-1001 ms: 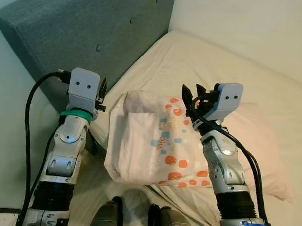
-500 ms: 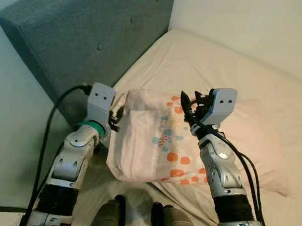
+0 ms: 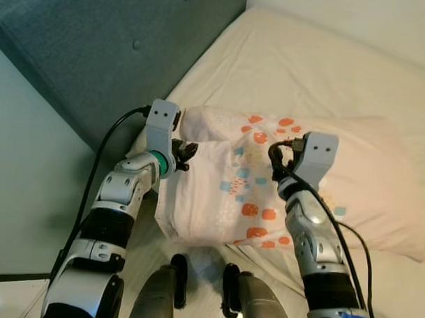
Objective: Clean up the room
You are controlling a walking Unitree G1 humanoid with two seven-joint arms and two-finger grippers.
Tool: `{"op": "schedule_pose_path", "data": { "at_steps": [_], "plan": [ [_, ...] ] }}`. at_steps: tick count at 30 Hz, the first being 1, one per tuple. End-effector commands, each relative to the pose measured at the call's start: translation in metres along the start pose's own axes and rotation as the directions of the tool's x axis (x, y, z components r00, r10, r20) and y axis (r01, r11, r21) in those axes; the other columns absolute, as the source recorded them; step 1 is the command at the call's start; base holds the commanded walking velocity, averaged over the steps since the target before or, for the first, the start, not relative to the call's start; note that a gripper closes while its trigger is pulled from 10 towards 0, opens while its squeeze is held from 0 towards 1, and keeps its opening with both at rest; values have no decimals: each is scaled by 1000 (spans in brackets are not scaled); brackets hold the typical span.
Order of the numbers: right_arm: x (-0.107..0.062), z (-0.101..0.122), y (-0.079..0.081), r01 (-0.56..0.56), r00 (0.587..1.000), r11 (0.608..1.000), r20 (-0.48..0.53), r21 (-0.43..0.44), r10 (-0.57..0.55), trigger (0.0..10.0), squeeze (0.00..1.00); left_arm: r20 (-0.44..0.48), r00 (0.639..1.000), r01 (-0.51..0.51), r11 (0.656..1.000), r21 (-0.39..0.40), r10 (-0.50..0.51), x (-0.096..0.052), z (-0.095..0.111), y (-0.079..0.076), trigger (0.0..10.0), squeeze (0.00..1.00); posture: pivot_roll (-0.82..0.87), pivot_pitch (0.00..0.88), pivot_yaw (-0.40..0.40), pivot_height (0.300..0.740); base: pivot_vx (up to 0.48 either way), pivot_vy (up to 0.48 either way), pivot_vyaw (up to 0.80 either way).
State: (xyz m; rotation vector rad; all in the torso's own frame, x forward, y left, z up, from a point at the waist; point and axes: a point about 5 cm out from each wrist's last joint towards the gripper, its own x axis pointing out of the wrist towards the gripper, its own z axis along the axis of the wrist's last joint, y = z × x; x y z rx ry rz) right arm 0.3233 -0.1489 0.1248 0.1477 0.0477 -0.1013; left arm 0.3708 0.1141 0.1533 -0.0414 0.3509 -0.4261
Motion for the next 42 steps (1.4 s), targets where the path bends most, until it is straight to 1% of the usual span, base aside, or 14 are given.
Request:
{"op": "schedule_pose_path", "data": {
  "at_steps": [1,4,7,9,14,16,21,22,24,25,26,27,28,42],
  "plan": [
    [-6,-7,-10,70,997,998,-40,3,-70,10000,0,-71,997,-17,999,-36,14,0,-16,9,10000,0,-20,372,108,740,0,0,0],
    [-8,-1,-17,112,994,994,-15,-11,-112,10000,0,-94,996,-8,997,-79,1,1,-19,12,10000,0,-32,389,108,740,0,0,0],
    [-7,18,-31,172,982,981,96,-93,-163,10000,0,-112,985,105,970,-219,-132,2,-24,5,10000,0,-43,393,107,740,0,0,0],
    [-6,26,-33,178,977,977,143,-115,-161,10000,0,-105,976,160,954,-255,-192,2,-24,0,10000,0,-41,392,107,740,0,0,0],
    [-1,46,-29,141,967,982,232,-129,-108,10000,0,-101,957,238,933,-269,-273,5,-24,-8,10000,0,-38,383,106,740,0,0,0],
    [1,58,-22,110,960,986,272,-128,-72,10000,0,-53,946,288,906,-310,-319,4,-19,-11,10000,0,-38,375,106,740,0,0,0],
    [4,64,-18,96,956,987,289,-131,-55,10000,0,-34,943,304,899,-315,-331,4,-15,-11,10000,0,-38,368,105,740,0,0,0],
    [5,64,-17,94,957,987,286,-131,-53,10000,0,-41,942,306,902,-305,-334,5,-16,-13,7843,0,-34,360,102,740,0,0,0],
    [4,63,-17,90,958,988,283,-125,-52,10000,0,-47,938,314,901,-300,-343,5,-18,-15,7451,0,-34,359,102,740,0,0,0],
    [3,58,-17,87,961,989,271,-121,-52,10000,0,-57,935,320,901,-293,-351,7,-22,-20,4039,0,-38,354,103,740,0,0,0],
    [3,58,-17,87,961,989,271,-121,-52,10000,0,-57,935,320,901,-293,-351,7,-22,-20,4039,0,-38,354,103,740,0,0,0],
    [1,56,-17,87,963,989,265,-119,-53,10000,0,-60,934,320,901,-292,-352,7,-24,-22,2588,0,-39,353,103,740,0,0,0],
    [0,54,-17,87,964,989,260,-118,-54,10000,0,-62,935,319,902,-292,-350,7,-25,-22,0,0,-40,352,103,740,0,0,0],
    [-1,49,-17,80,969,990,243,-113,-51,10000,0,-8,928,353,888,-294,-372,4,-19,-29,0,0,-39,339,99,740,0,0,0]
  ]
}}
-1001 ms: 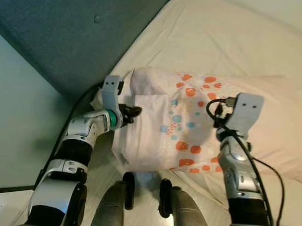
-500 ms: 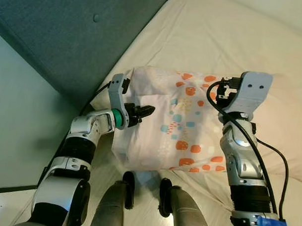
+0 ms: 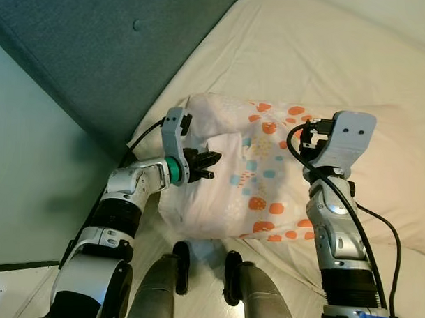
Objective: Clean up the room
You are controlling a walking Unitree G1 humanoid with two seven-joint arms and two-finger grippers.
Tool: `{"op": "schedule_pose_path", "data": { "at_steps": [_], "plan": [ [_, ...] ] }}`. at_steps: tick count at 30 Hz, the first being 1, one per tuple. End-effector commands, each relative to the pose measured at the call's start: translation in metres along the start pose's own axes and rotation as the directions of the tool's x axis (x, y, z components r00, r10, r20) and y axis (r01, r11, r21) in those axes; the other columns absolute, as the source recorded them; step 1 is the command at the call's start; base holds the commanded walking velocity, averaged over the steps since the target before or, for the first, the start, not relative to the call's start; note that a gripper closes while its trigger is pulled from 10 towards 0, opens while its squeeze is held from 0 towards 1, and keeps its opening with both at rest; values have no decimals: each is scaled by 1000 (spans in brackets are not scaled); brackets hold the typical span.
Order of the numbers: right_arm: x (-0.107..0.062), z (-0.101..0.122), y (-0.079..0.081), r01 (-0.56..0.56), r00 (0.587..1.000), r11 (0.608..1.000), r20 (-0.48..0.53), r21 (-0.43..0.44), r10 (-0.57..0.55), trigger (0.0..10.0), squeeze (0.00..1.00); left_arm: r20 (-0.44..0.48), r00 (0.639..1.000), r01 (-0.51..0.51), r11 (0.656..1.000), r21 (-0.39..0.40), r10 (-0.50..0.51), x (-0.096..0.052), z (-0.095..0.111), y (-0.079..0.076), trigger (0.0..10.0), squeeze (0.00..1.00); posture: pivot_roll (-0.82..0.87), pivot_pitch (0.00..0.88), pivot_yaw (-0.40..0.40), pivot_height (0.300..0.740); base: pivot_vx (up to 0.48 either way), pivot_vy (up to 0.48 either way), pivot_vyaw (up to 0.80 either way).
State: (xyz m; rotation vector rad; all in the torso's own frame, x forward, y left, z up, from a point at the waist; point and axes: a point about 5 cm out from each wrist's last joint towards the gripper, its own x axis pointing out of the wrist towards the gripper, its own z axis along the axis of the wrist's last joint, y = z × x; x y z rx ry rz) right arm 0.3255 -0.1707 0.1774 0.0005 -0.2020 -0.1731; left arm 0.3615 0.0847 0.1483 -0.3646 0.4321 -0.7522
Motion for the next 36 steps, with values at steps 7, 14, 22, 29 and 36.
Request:
{"op": "schedule_pose_path", "data": {
  "at_steps": [7,14,22,29,36],
  "plan": [
    [-5,-6,-2,9,1000,1000,-26,18,-9,10000,0,142,990,16,1000,20,-19,-11,34,-9,0,0,-39,322,96,740,0,0,0],
    [-9,-7,10,-59,998,996,-26,72,61,10000,0,398,914,-118,991,68,81,-27,116,-11,10000,0,-39,307,102,740,0,0,0],
    [-31,-15,50,-359,923,918,-85,167,376,10000,0,487,874,-61,993,102,4,-37,151,-35,10000,0,-44,300,102,740,0,0,0],
    [-46,-45,30,185,936,961,-334,206,-109,10000,0,447,894,-25,994,110,-27,-29,137,-44,10000,0,-33,304,90,740,0,0,0],
    [-68,-57,-3,462,840,879,-376,118,-391,10000,0,422,906,-38,993,109,-11,-20,131,-41,10000,0,-43,306,90,740,0,0,0]
  ]
}}
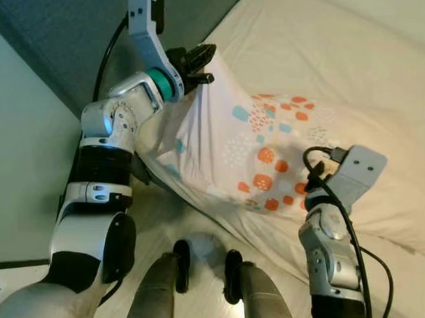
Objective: Clean up the room
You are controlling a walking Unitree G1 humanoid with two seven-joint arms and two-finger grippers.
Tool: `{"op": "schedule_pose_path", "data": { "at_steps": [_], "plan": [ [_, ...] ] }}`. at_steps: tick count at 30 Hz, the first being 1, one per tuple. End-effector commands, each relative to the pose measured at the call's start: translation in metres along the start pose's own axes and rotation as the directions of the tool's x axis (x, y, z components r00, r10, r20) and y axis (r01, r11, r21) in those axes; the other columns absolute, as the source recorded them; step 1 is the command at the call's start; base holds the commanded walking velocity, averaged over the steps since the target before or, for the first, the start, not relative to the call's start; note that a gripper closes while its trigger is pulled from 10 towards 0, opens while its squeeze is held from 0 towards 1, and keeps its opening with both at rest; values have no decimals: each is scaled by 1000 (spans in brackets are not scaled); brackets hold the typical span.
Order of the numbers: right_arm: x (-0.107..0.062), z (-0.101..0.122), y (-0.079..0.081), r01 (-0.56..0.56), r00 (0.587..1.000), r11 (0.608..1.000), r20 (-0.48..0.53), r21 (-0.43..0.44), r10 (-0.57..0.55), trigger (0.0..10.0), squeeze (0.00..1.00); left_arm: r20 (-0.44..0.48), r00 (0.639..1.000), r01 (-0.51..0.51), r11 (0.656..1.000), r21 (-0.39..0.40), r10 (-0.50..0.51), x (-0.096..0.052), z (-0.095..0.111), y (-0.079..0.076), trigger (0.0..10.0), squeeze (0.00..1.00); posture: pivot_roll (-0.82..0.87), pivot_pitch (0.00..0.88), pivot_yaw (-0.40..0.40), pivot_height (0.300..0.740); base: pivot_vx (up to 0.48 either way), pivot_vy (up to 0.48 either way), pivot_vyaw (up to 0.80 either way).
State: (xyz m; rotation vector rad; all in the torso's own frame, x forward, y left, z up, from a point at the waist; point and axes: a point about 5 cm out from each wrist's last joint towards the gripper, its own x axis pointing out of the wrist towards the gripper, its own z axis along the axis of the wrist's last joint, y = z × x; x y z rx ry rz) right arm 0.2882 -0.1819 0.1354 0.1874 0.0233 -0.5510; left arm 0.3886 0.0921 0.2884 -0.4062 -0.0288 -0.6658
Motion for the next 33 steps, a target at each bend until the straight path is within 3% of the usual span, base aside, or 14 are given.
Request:
{"op": "schedule_pose_path", "data": {
  "at_steps": [1,3,4,6,8,9,10,11,12,17,26,31,32,33],
  "plan": [
    [-22,-31,-3,83,990,995,-122,58,-75,10000,0,-11,1000,-11,1000,1,11,1,-4,3,10000,0,-43,306,90,740,0,0,0],
    [-15,-36,-8,121,984,973,-156,199,-91,10000,0,-15,1000,-19,1000,0,19,1,-4,4,10000,0,-42,306,95,740,0,0,0],
    [-15,-36,-8,121,984,973,-156,199,-91,10000,0,-15,1000,-19,1000,0,19,1,-4,4,10000,0,-42,306,95,740,0,0,0],
    [-8,-49,-16,223,956,922,-256,316,-143,10000,0,-16,1000,-26,1000,-1,26,1,-3,5,10000,0,-33,306,98,740,0,0,0],
    [-5,-57,-19,257,942,902,-300,347,-153,10000,0,-15,1000,-28,1000,0,28,0,-2,5,10000,0,-30,305,97,740,0,0,0],
    [-2,-67,-21,305,918,879,-360,366,-168,10000,333,-14,999,-32,999,1,32,-1,-1,6,10000,0,-27,305,97,740,0,0,0],
    [-2,-67,-21,305,918,879,-360,366,-168,10000,333,-14,999,-32,999,1,32,-1,-1,6,10000,0,-27,305,97,740,0,0,0],
    [0,-73,-19,317,906,869,-394,380,-158,10000,788,-14,999,-35,999,2,35,-1,0,6,10000,0,-19,307,98,740,0,0,0],
    [1,-78,-16,334,892,857,-425,394,-152,10000,1000,-14,999,-38,999,3,38,-2,0,7,10000,0,-18,307,99,740,0,0,0],
    [3,-95,-6,335,862,812,-503,478,-60,10000,1000,-15,999,-43,999,6,43,-2,0,8,10000,0,-11,308,97,740,0,0,0],
    [6,-114,-10,315,858,788,-514,529,2,10000,1000,-14,998,-57,998,8,57,-4,2,11,10000,0,4,316,97,740,0,0,0],
    [7,-122,-18,338,844,807,-536,484,-32,10000,1000,-9,998,-57,998,8,57,-5,4,11,10000,0,12,315,97,740,0,0,0],
    [8,-123,-20,334,846,820,-531,464,-44,10000,718,-6,998,-56,998,9,56,-5,6,10,10000,0,14,315,98,740,0,0,0],
    [8,-123,-20,334,846,820,-531,464,-44,10000,718,-6,998,-56,998,9,56,-5,6,10,10000,0,14,315,98,740,0,0,0]
  ]
}}
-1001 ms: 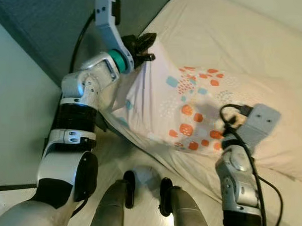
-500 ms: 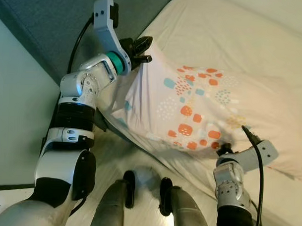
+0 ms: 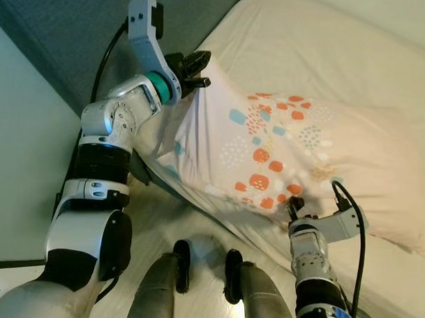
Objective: Clean up the room
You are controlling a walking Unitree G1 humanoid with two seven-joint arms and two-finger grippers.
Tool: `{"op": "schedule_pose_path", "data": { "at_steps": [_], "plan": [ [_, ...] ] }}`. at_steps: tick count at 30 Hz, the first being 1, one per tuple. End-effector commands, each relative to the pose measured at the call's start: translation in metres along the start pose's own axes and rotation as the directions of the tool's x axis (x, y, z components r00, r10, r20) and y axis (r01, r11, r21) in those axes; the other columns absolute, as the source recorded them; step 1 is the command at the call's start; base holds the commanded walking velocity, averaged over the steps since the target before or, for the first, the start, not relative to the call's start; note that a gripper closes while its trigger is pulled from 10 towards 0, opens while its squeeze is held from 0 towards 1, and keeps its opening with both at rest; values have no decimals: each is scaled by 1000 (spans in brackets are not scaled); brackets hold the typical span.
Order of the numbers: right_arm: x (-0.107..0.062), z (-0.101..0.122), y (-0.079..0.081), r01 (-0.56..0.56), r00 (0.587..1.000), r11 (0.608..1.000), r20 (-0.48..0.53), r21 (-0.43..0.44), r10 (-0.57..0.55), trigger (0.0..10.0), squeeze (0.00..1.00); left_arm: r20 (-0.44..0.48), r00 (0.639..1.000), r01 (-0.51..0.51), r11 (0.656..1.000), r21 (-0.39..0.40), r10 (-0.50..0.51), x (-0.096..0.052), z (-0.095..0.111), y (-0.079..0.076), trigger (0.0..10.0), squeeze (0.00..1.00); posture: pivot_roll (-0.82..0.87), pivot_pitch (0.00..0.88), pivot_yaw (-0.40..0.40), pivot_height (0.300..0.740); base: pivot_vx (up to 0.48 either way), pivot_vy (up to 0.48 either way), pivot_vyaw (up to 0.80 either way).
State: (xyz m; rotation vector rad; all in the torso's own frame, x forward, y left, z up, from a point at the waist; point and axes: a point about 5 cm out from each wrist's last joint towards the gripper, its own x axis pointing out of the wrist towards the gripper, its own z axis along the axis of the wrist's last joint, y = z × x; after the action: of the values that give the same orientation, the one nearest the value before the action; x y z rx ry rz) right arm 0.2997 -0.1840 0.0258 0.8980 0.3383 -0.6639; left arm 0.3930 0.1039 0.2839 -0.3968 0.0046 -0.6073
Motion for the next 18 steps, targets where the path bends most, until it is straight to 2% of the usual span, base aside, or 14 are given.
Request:
{"op": "schedule_pose_path", "data": {
  "at_steps": [1,2,3,4,5,7,9,10,11,12,16,17,18],
  "plan": [
    [-1,-10,-16,57,998,998,-28,-33,-58,10000,718,18,1000,8,1000,7,-8,-2,6,-2,10000,0,15,315,99,740,0,0,0],
    [1,-6,-12,32,999,995,3,-90,-32,10000,0,22,1000,11,1000,4,-11,-2,8,-3,10000,0,16,315,101,740,0,0,0],
    [1,-6,-12,32,999,995,3,-90,-32,10000,0,22,1000,11,1000,4,-11,-2,8,-3,10000,0,16,315,101,740,0,0,0],
    [3,-3,-7,-4,999,989,33,-145,9,10000,0,24,1000,14,1000,3,-14,-3,9,-3,10000,0,16,315,102,740,0,0,0],
    [3,-3,-7,-4,999,989,33,-145,9,10000,0,24,1000,14,1000,3,-14,-3,9,-3,10000,0,16,315,102,740,0,0,0],
    [4,0,5,-76,993,961,67,-267,97,10000,0,29,999,21,1000,-4,-21,-4,11,-5,10000,0,23,314,101,740,0,0,0],
    [5,0,7,-93,991,952,69,-291,118,10000,0,31,999,23,1000,-6,-23,-4,11,-5,10000,0,23,314,101,740,0,0,0],
    [5,-2,7,-103,991,956,57,-276,123,7843,0,34,999,24,1000,-8,-24,-5,12,-5,10000,0,26,314,101,740,0,0,0],
    [7,-6,6,-111,993,972,14,-207,116,3961,0,39,999,26,1000,-12,-26,-5,14,-6,10000,0,29,314,102,740,0,0,0],
    [7,-10,3,-105,994,985,-19,-138,104,3765,0,45,999,29,999,-15,-28,-5,16,-6,10000,0,29,314,102,740,0,0,0],
    [8,-15,-1,-88,995,993,-59,-77,84,3725,0,53,998,34,999,-19,-33,-6,19,-8,10000,0,33,314,101,740,0,0,0],
    [8,-17,-2,-80,995,993,-62,-89,75,1294,0,57,998,38,999,-19,-37,-6,21,-9,10000,0,33,313,100,740,0,0,0],
    [8,-18,-3,-80,995,992,-65,-97,74,0,0,59,997,40,999,-18,-39,-6,21,-9,10000,0,33,311,99,740,0,0,0]
  ]
}}
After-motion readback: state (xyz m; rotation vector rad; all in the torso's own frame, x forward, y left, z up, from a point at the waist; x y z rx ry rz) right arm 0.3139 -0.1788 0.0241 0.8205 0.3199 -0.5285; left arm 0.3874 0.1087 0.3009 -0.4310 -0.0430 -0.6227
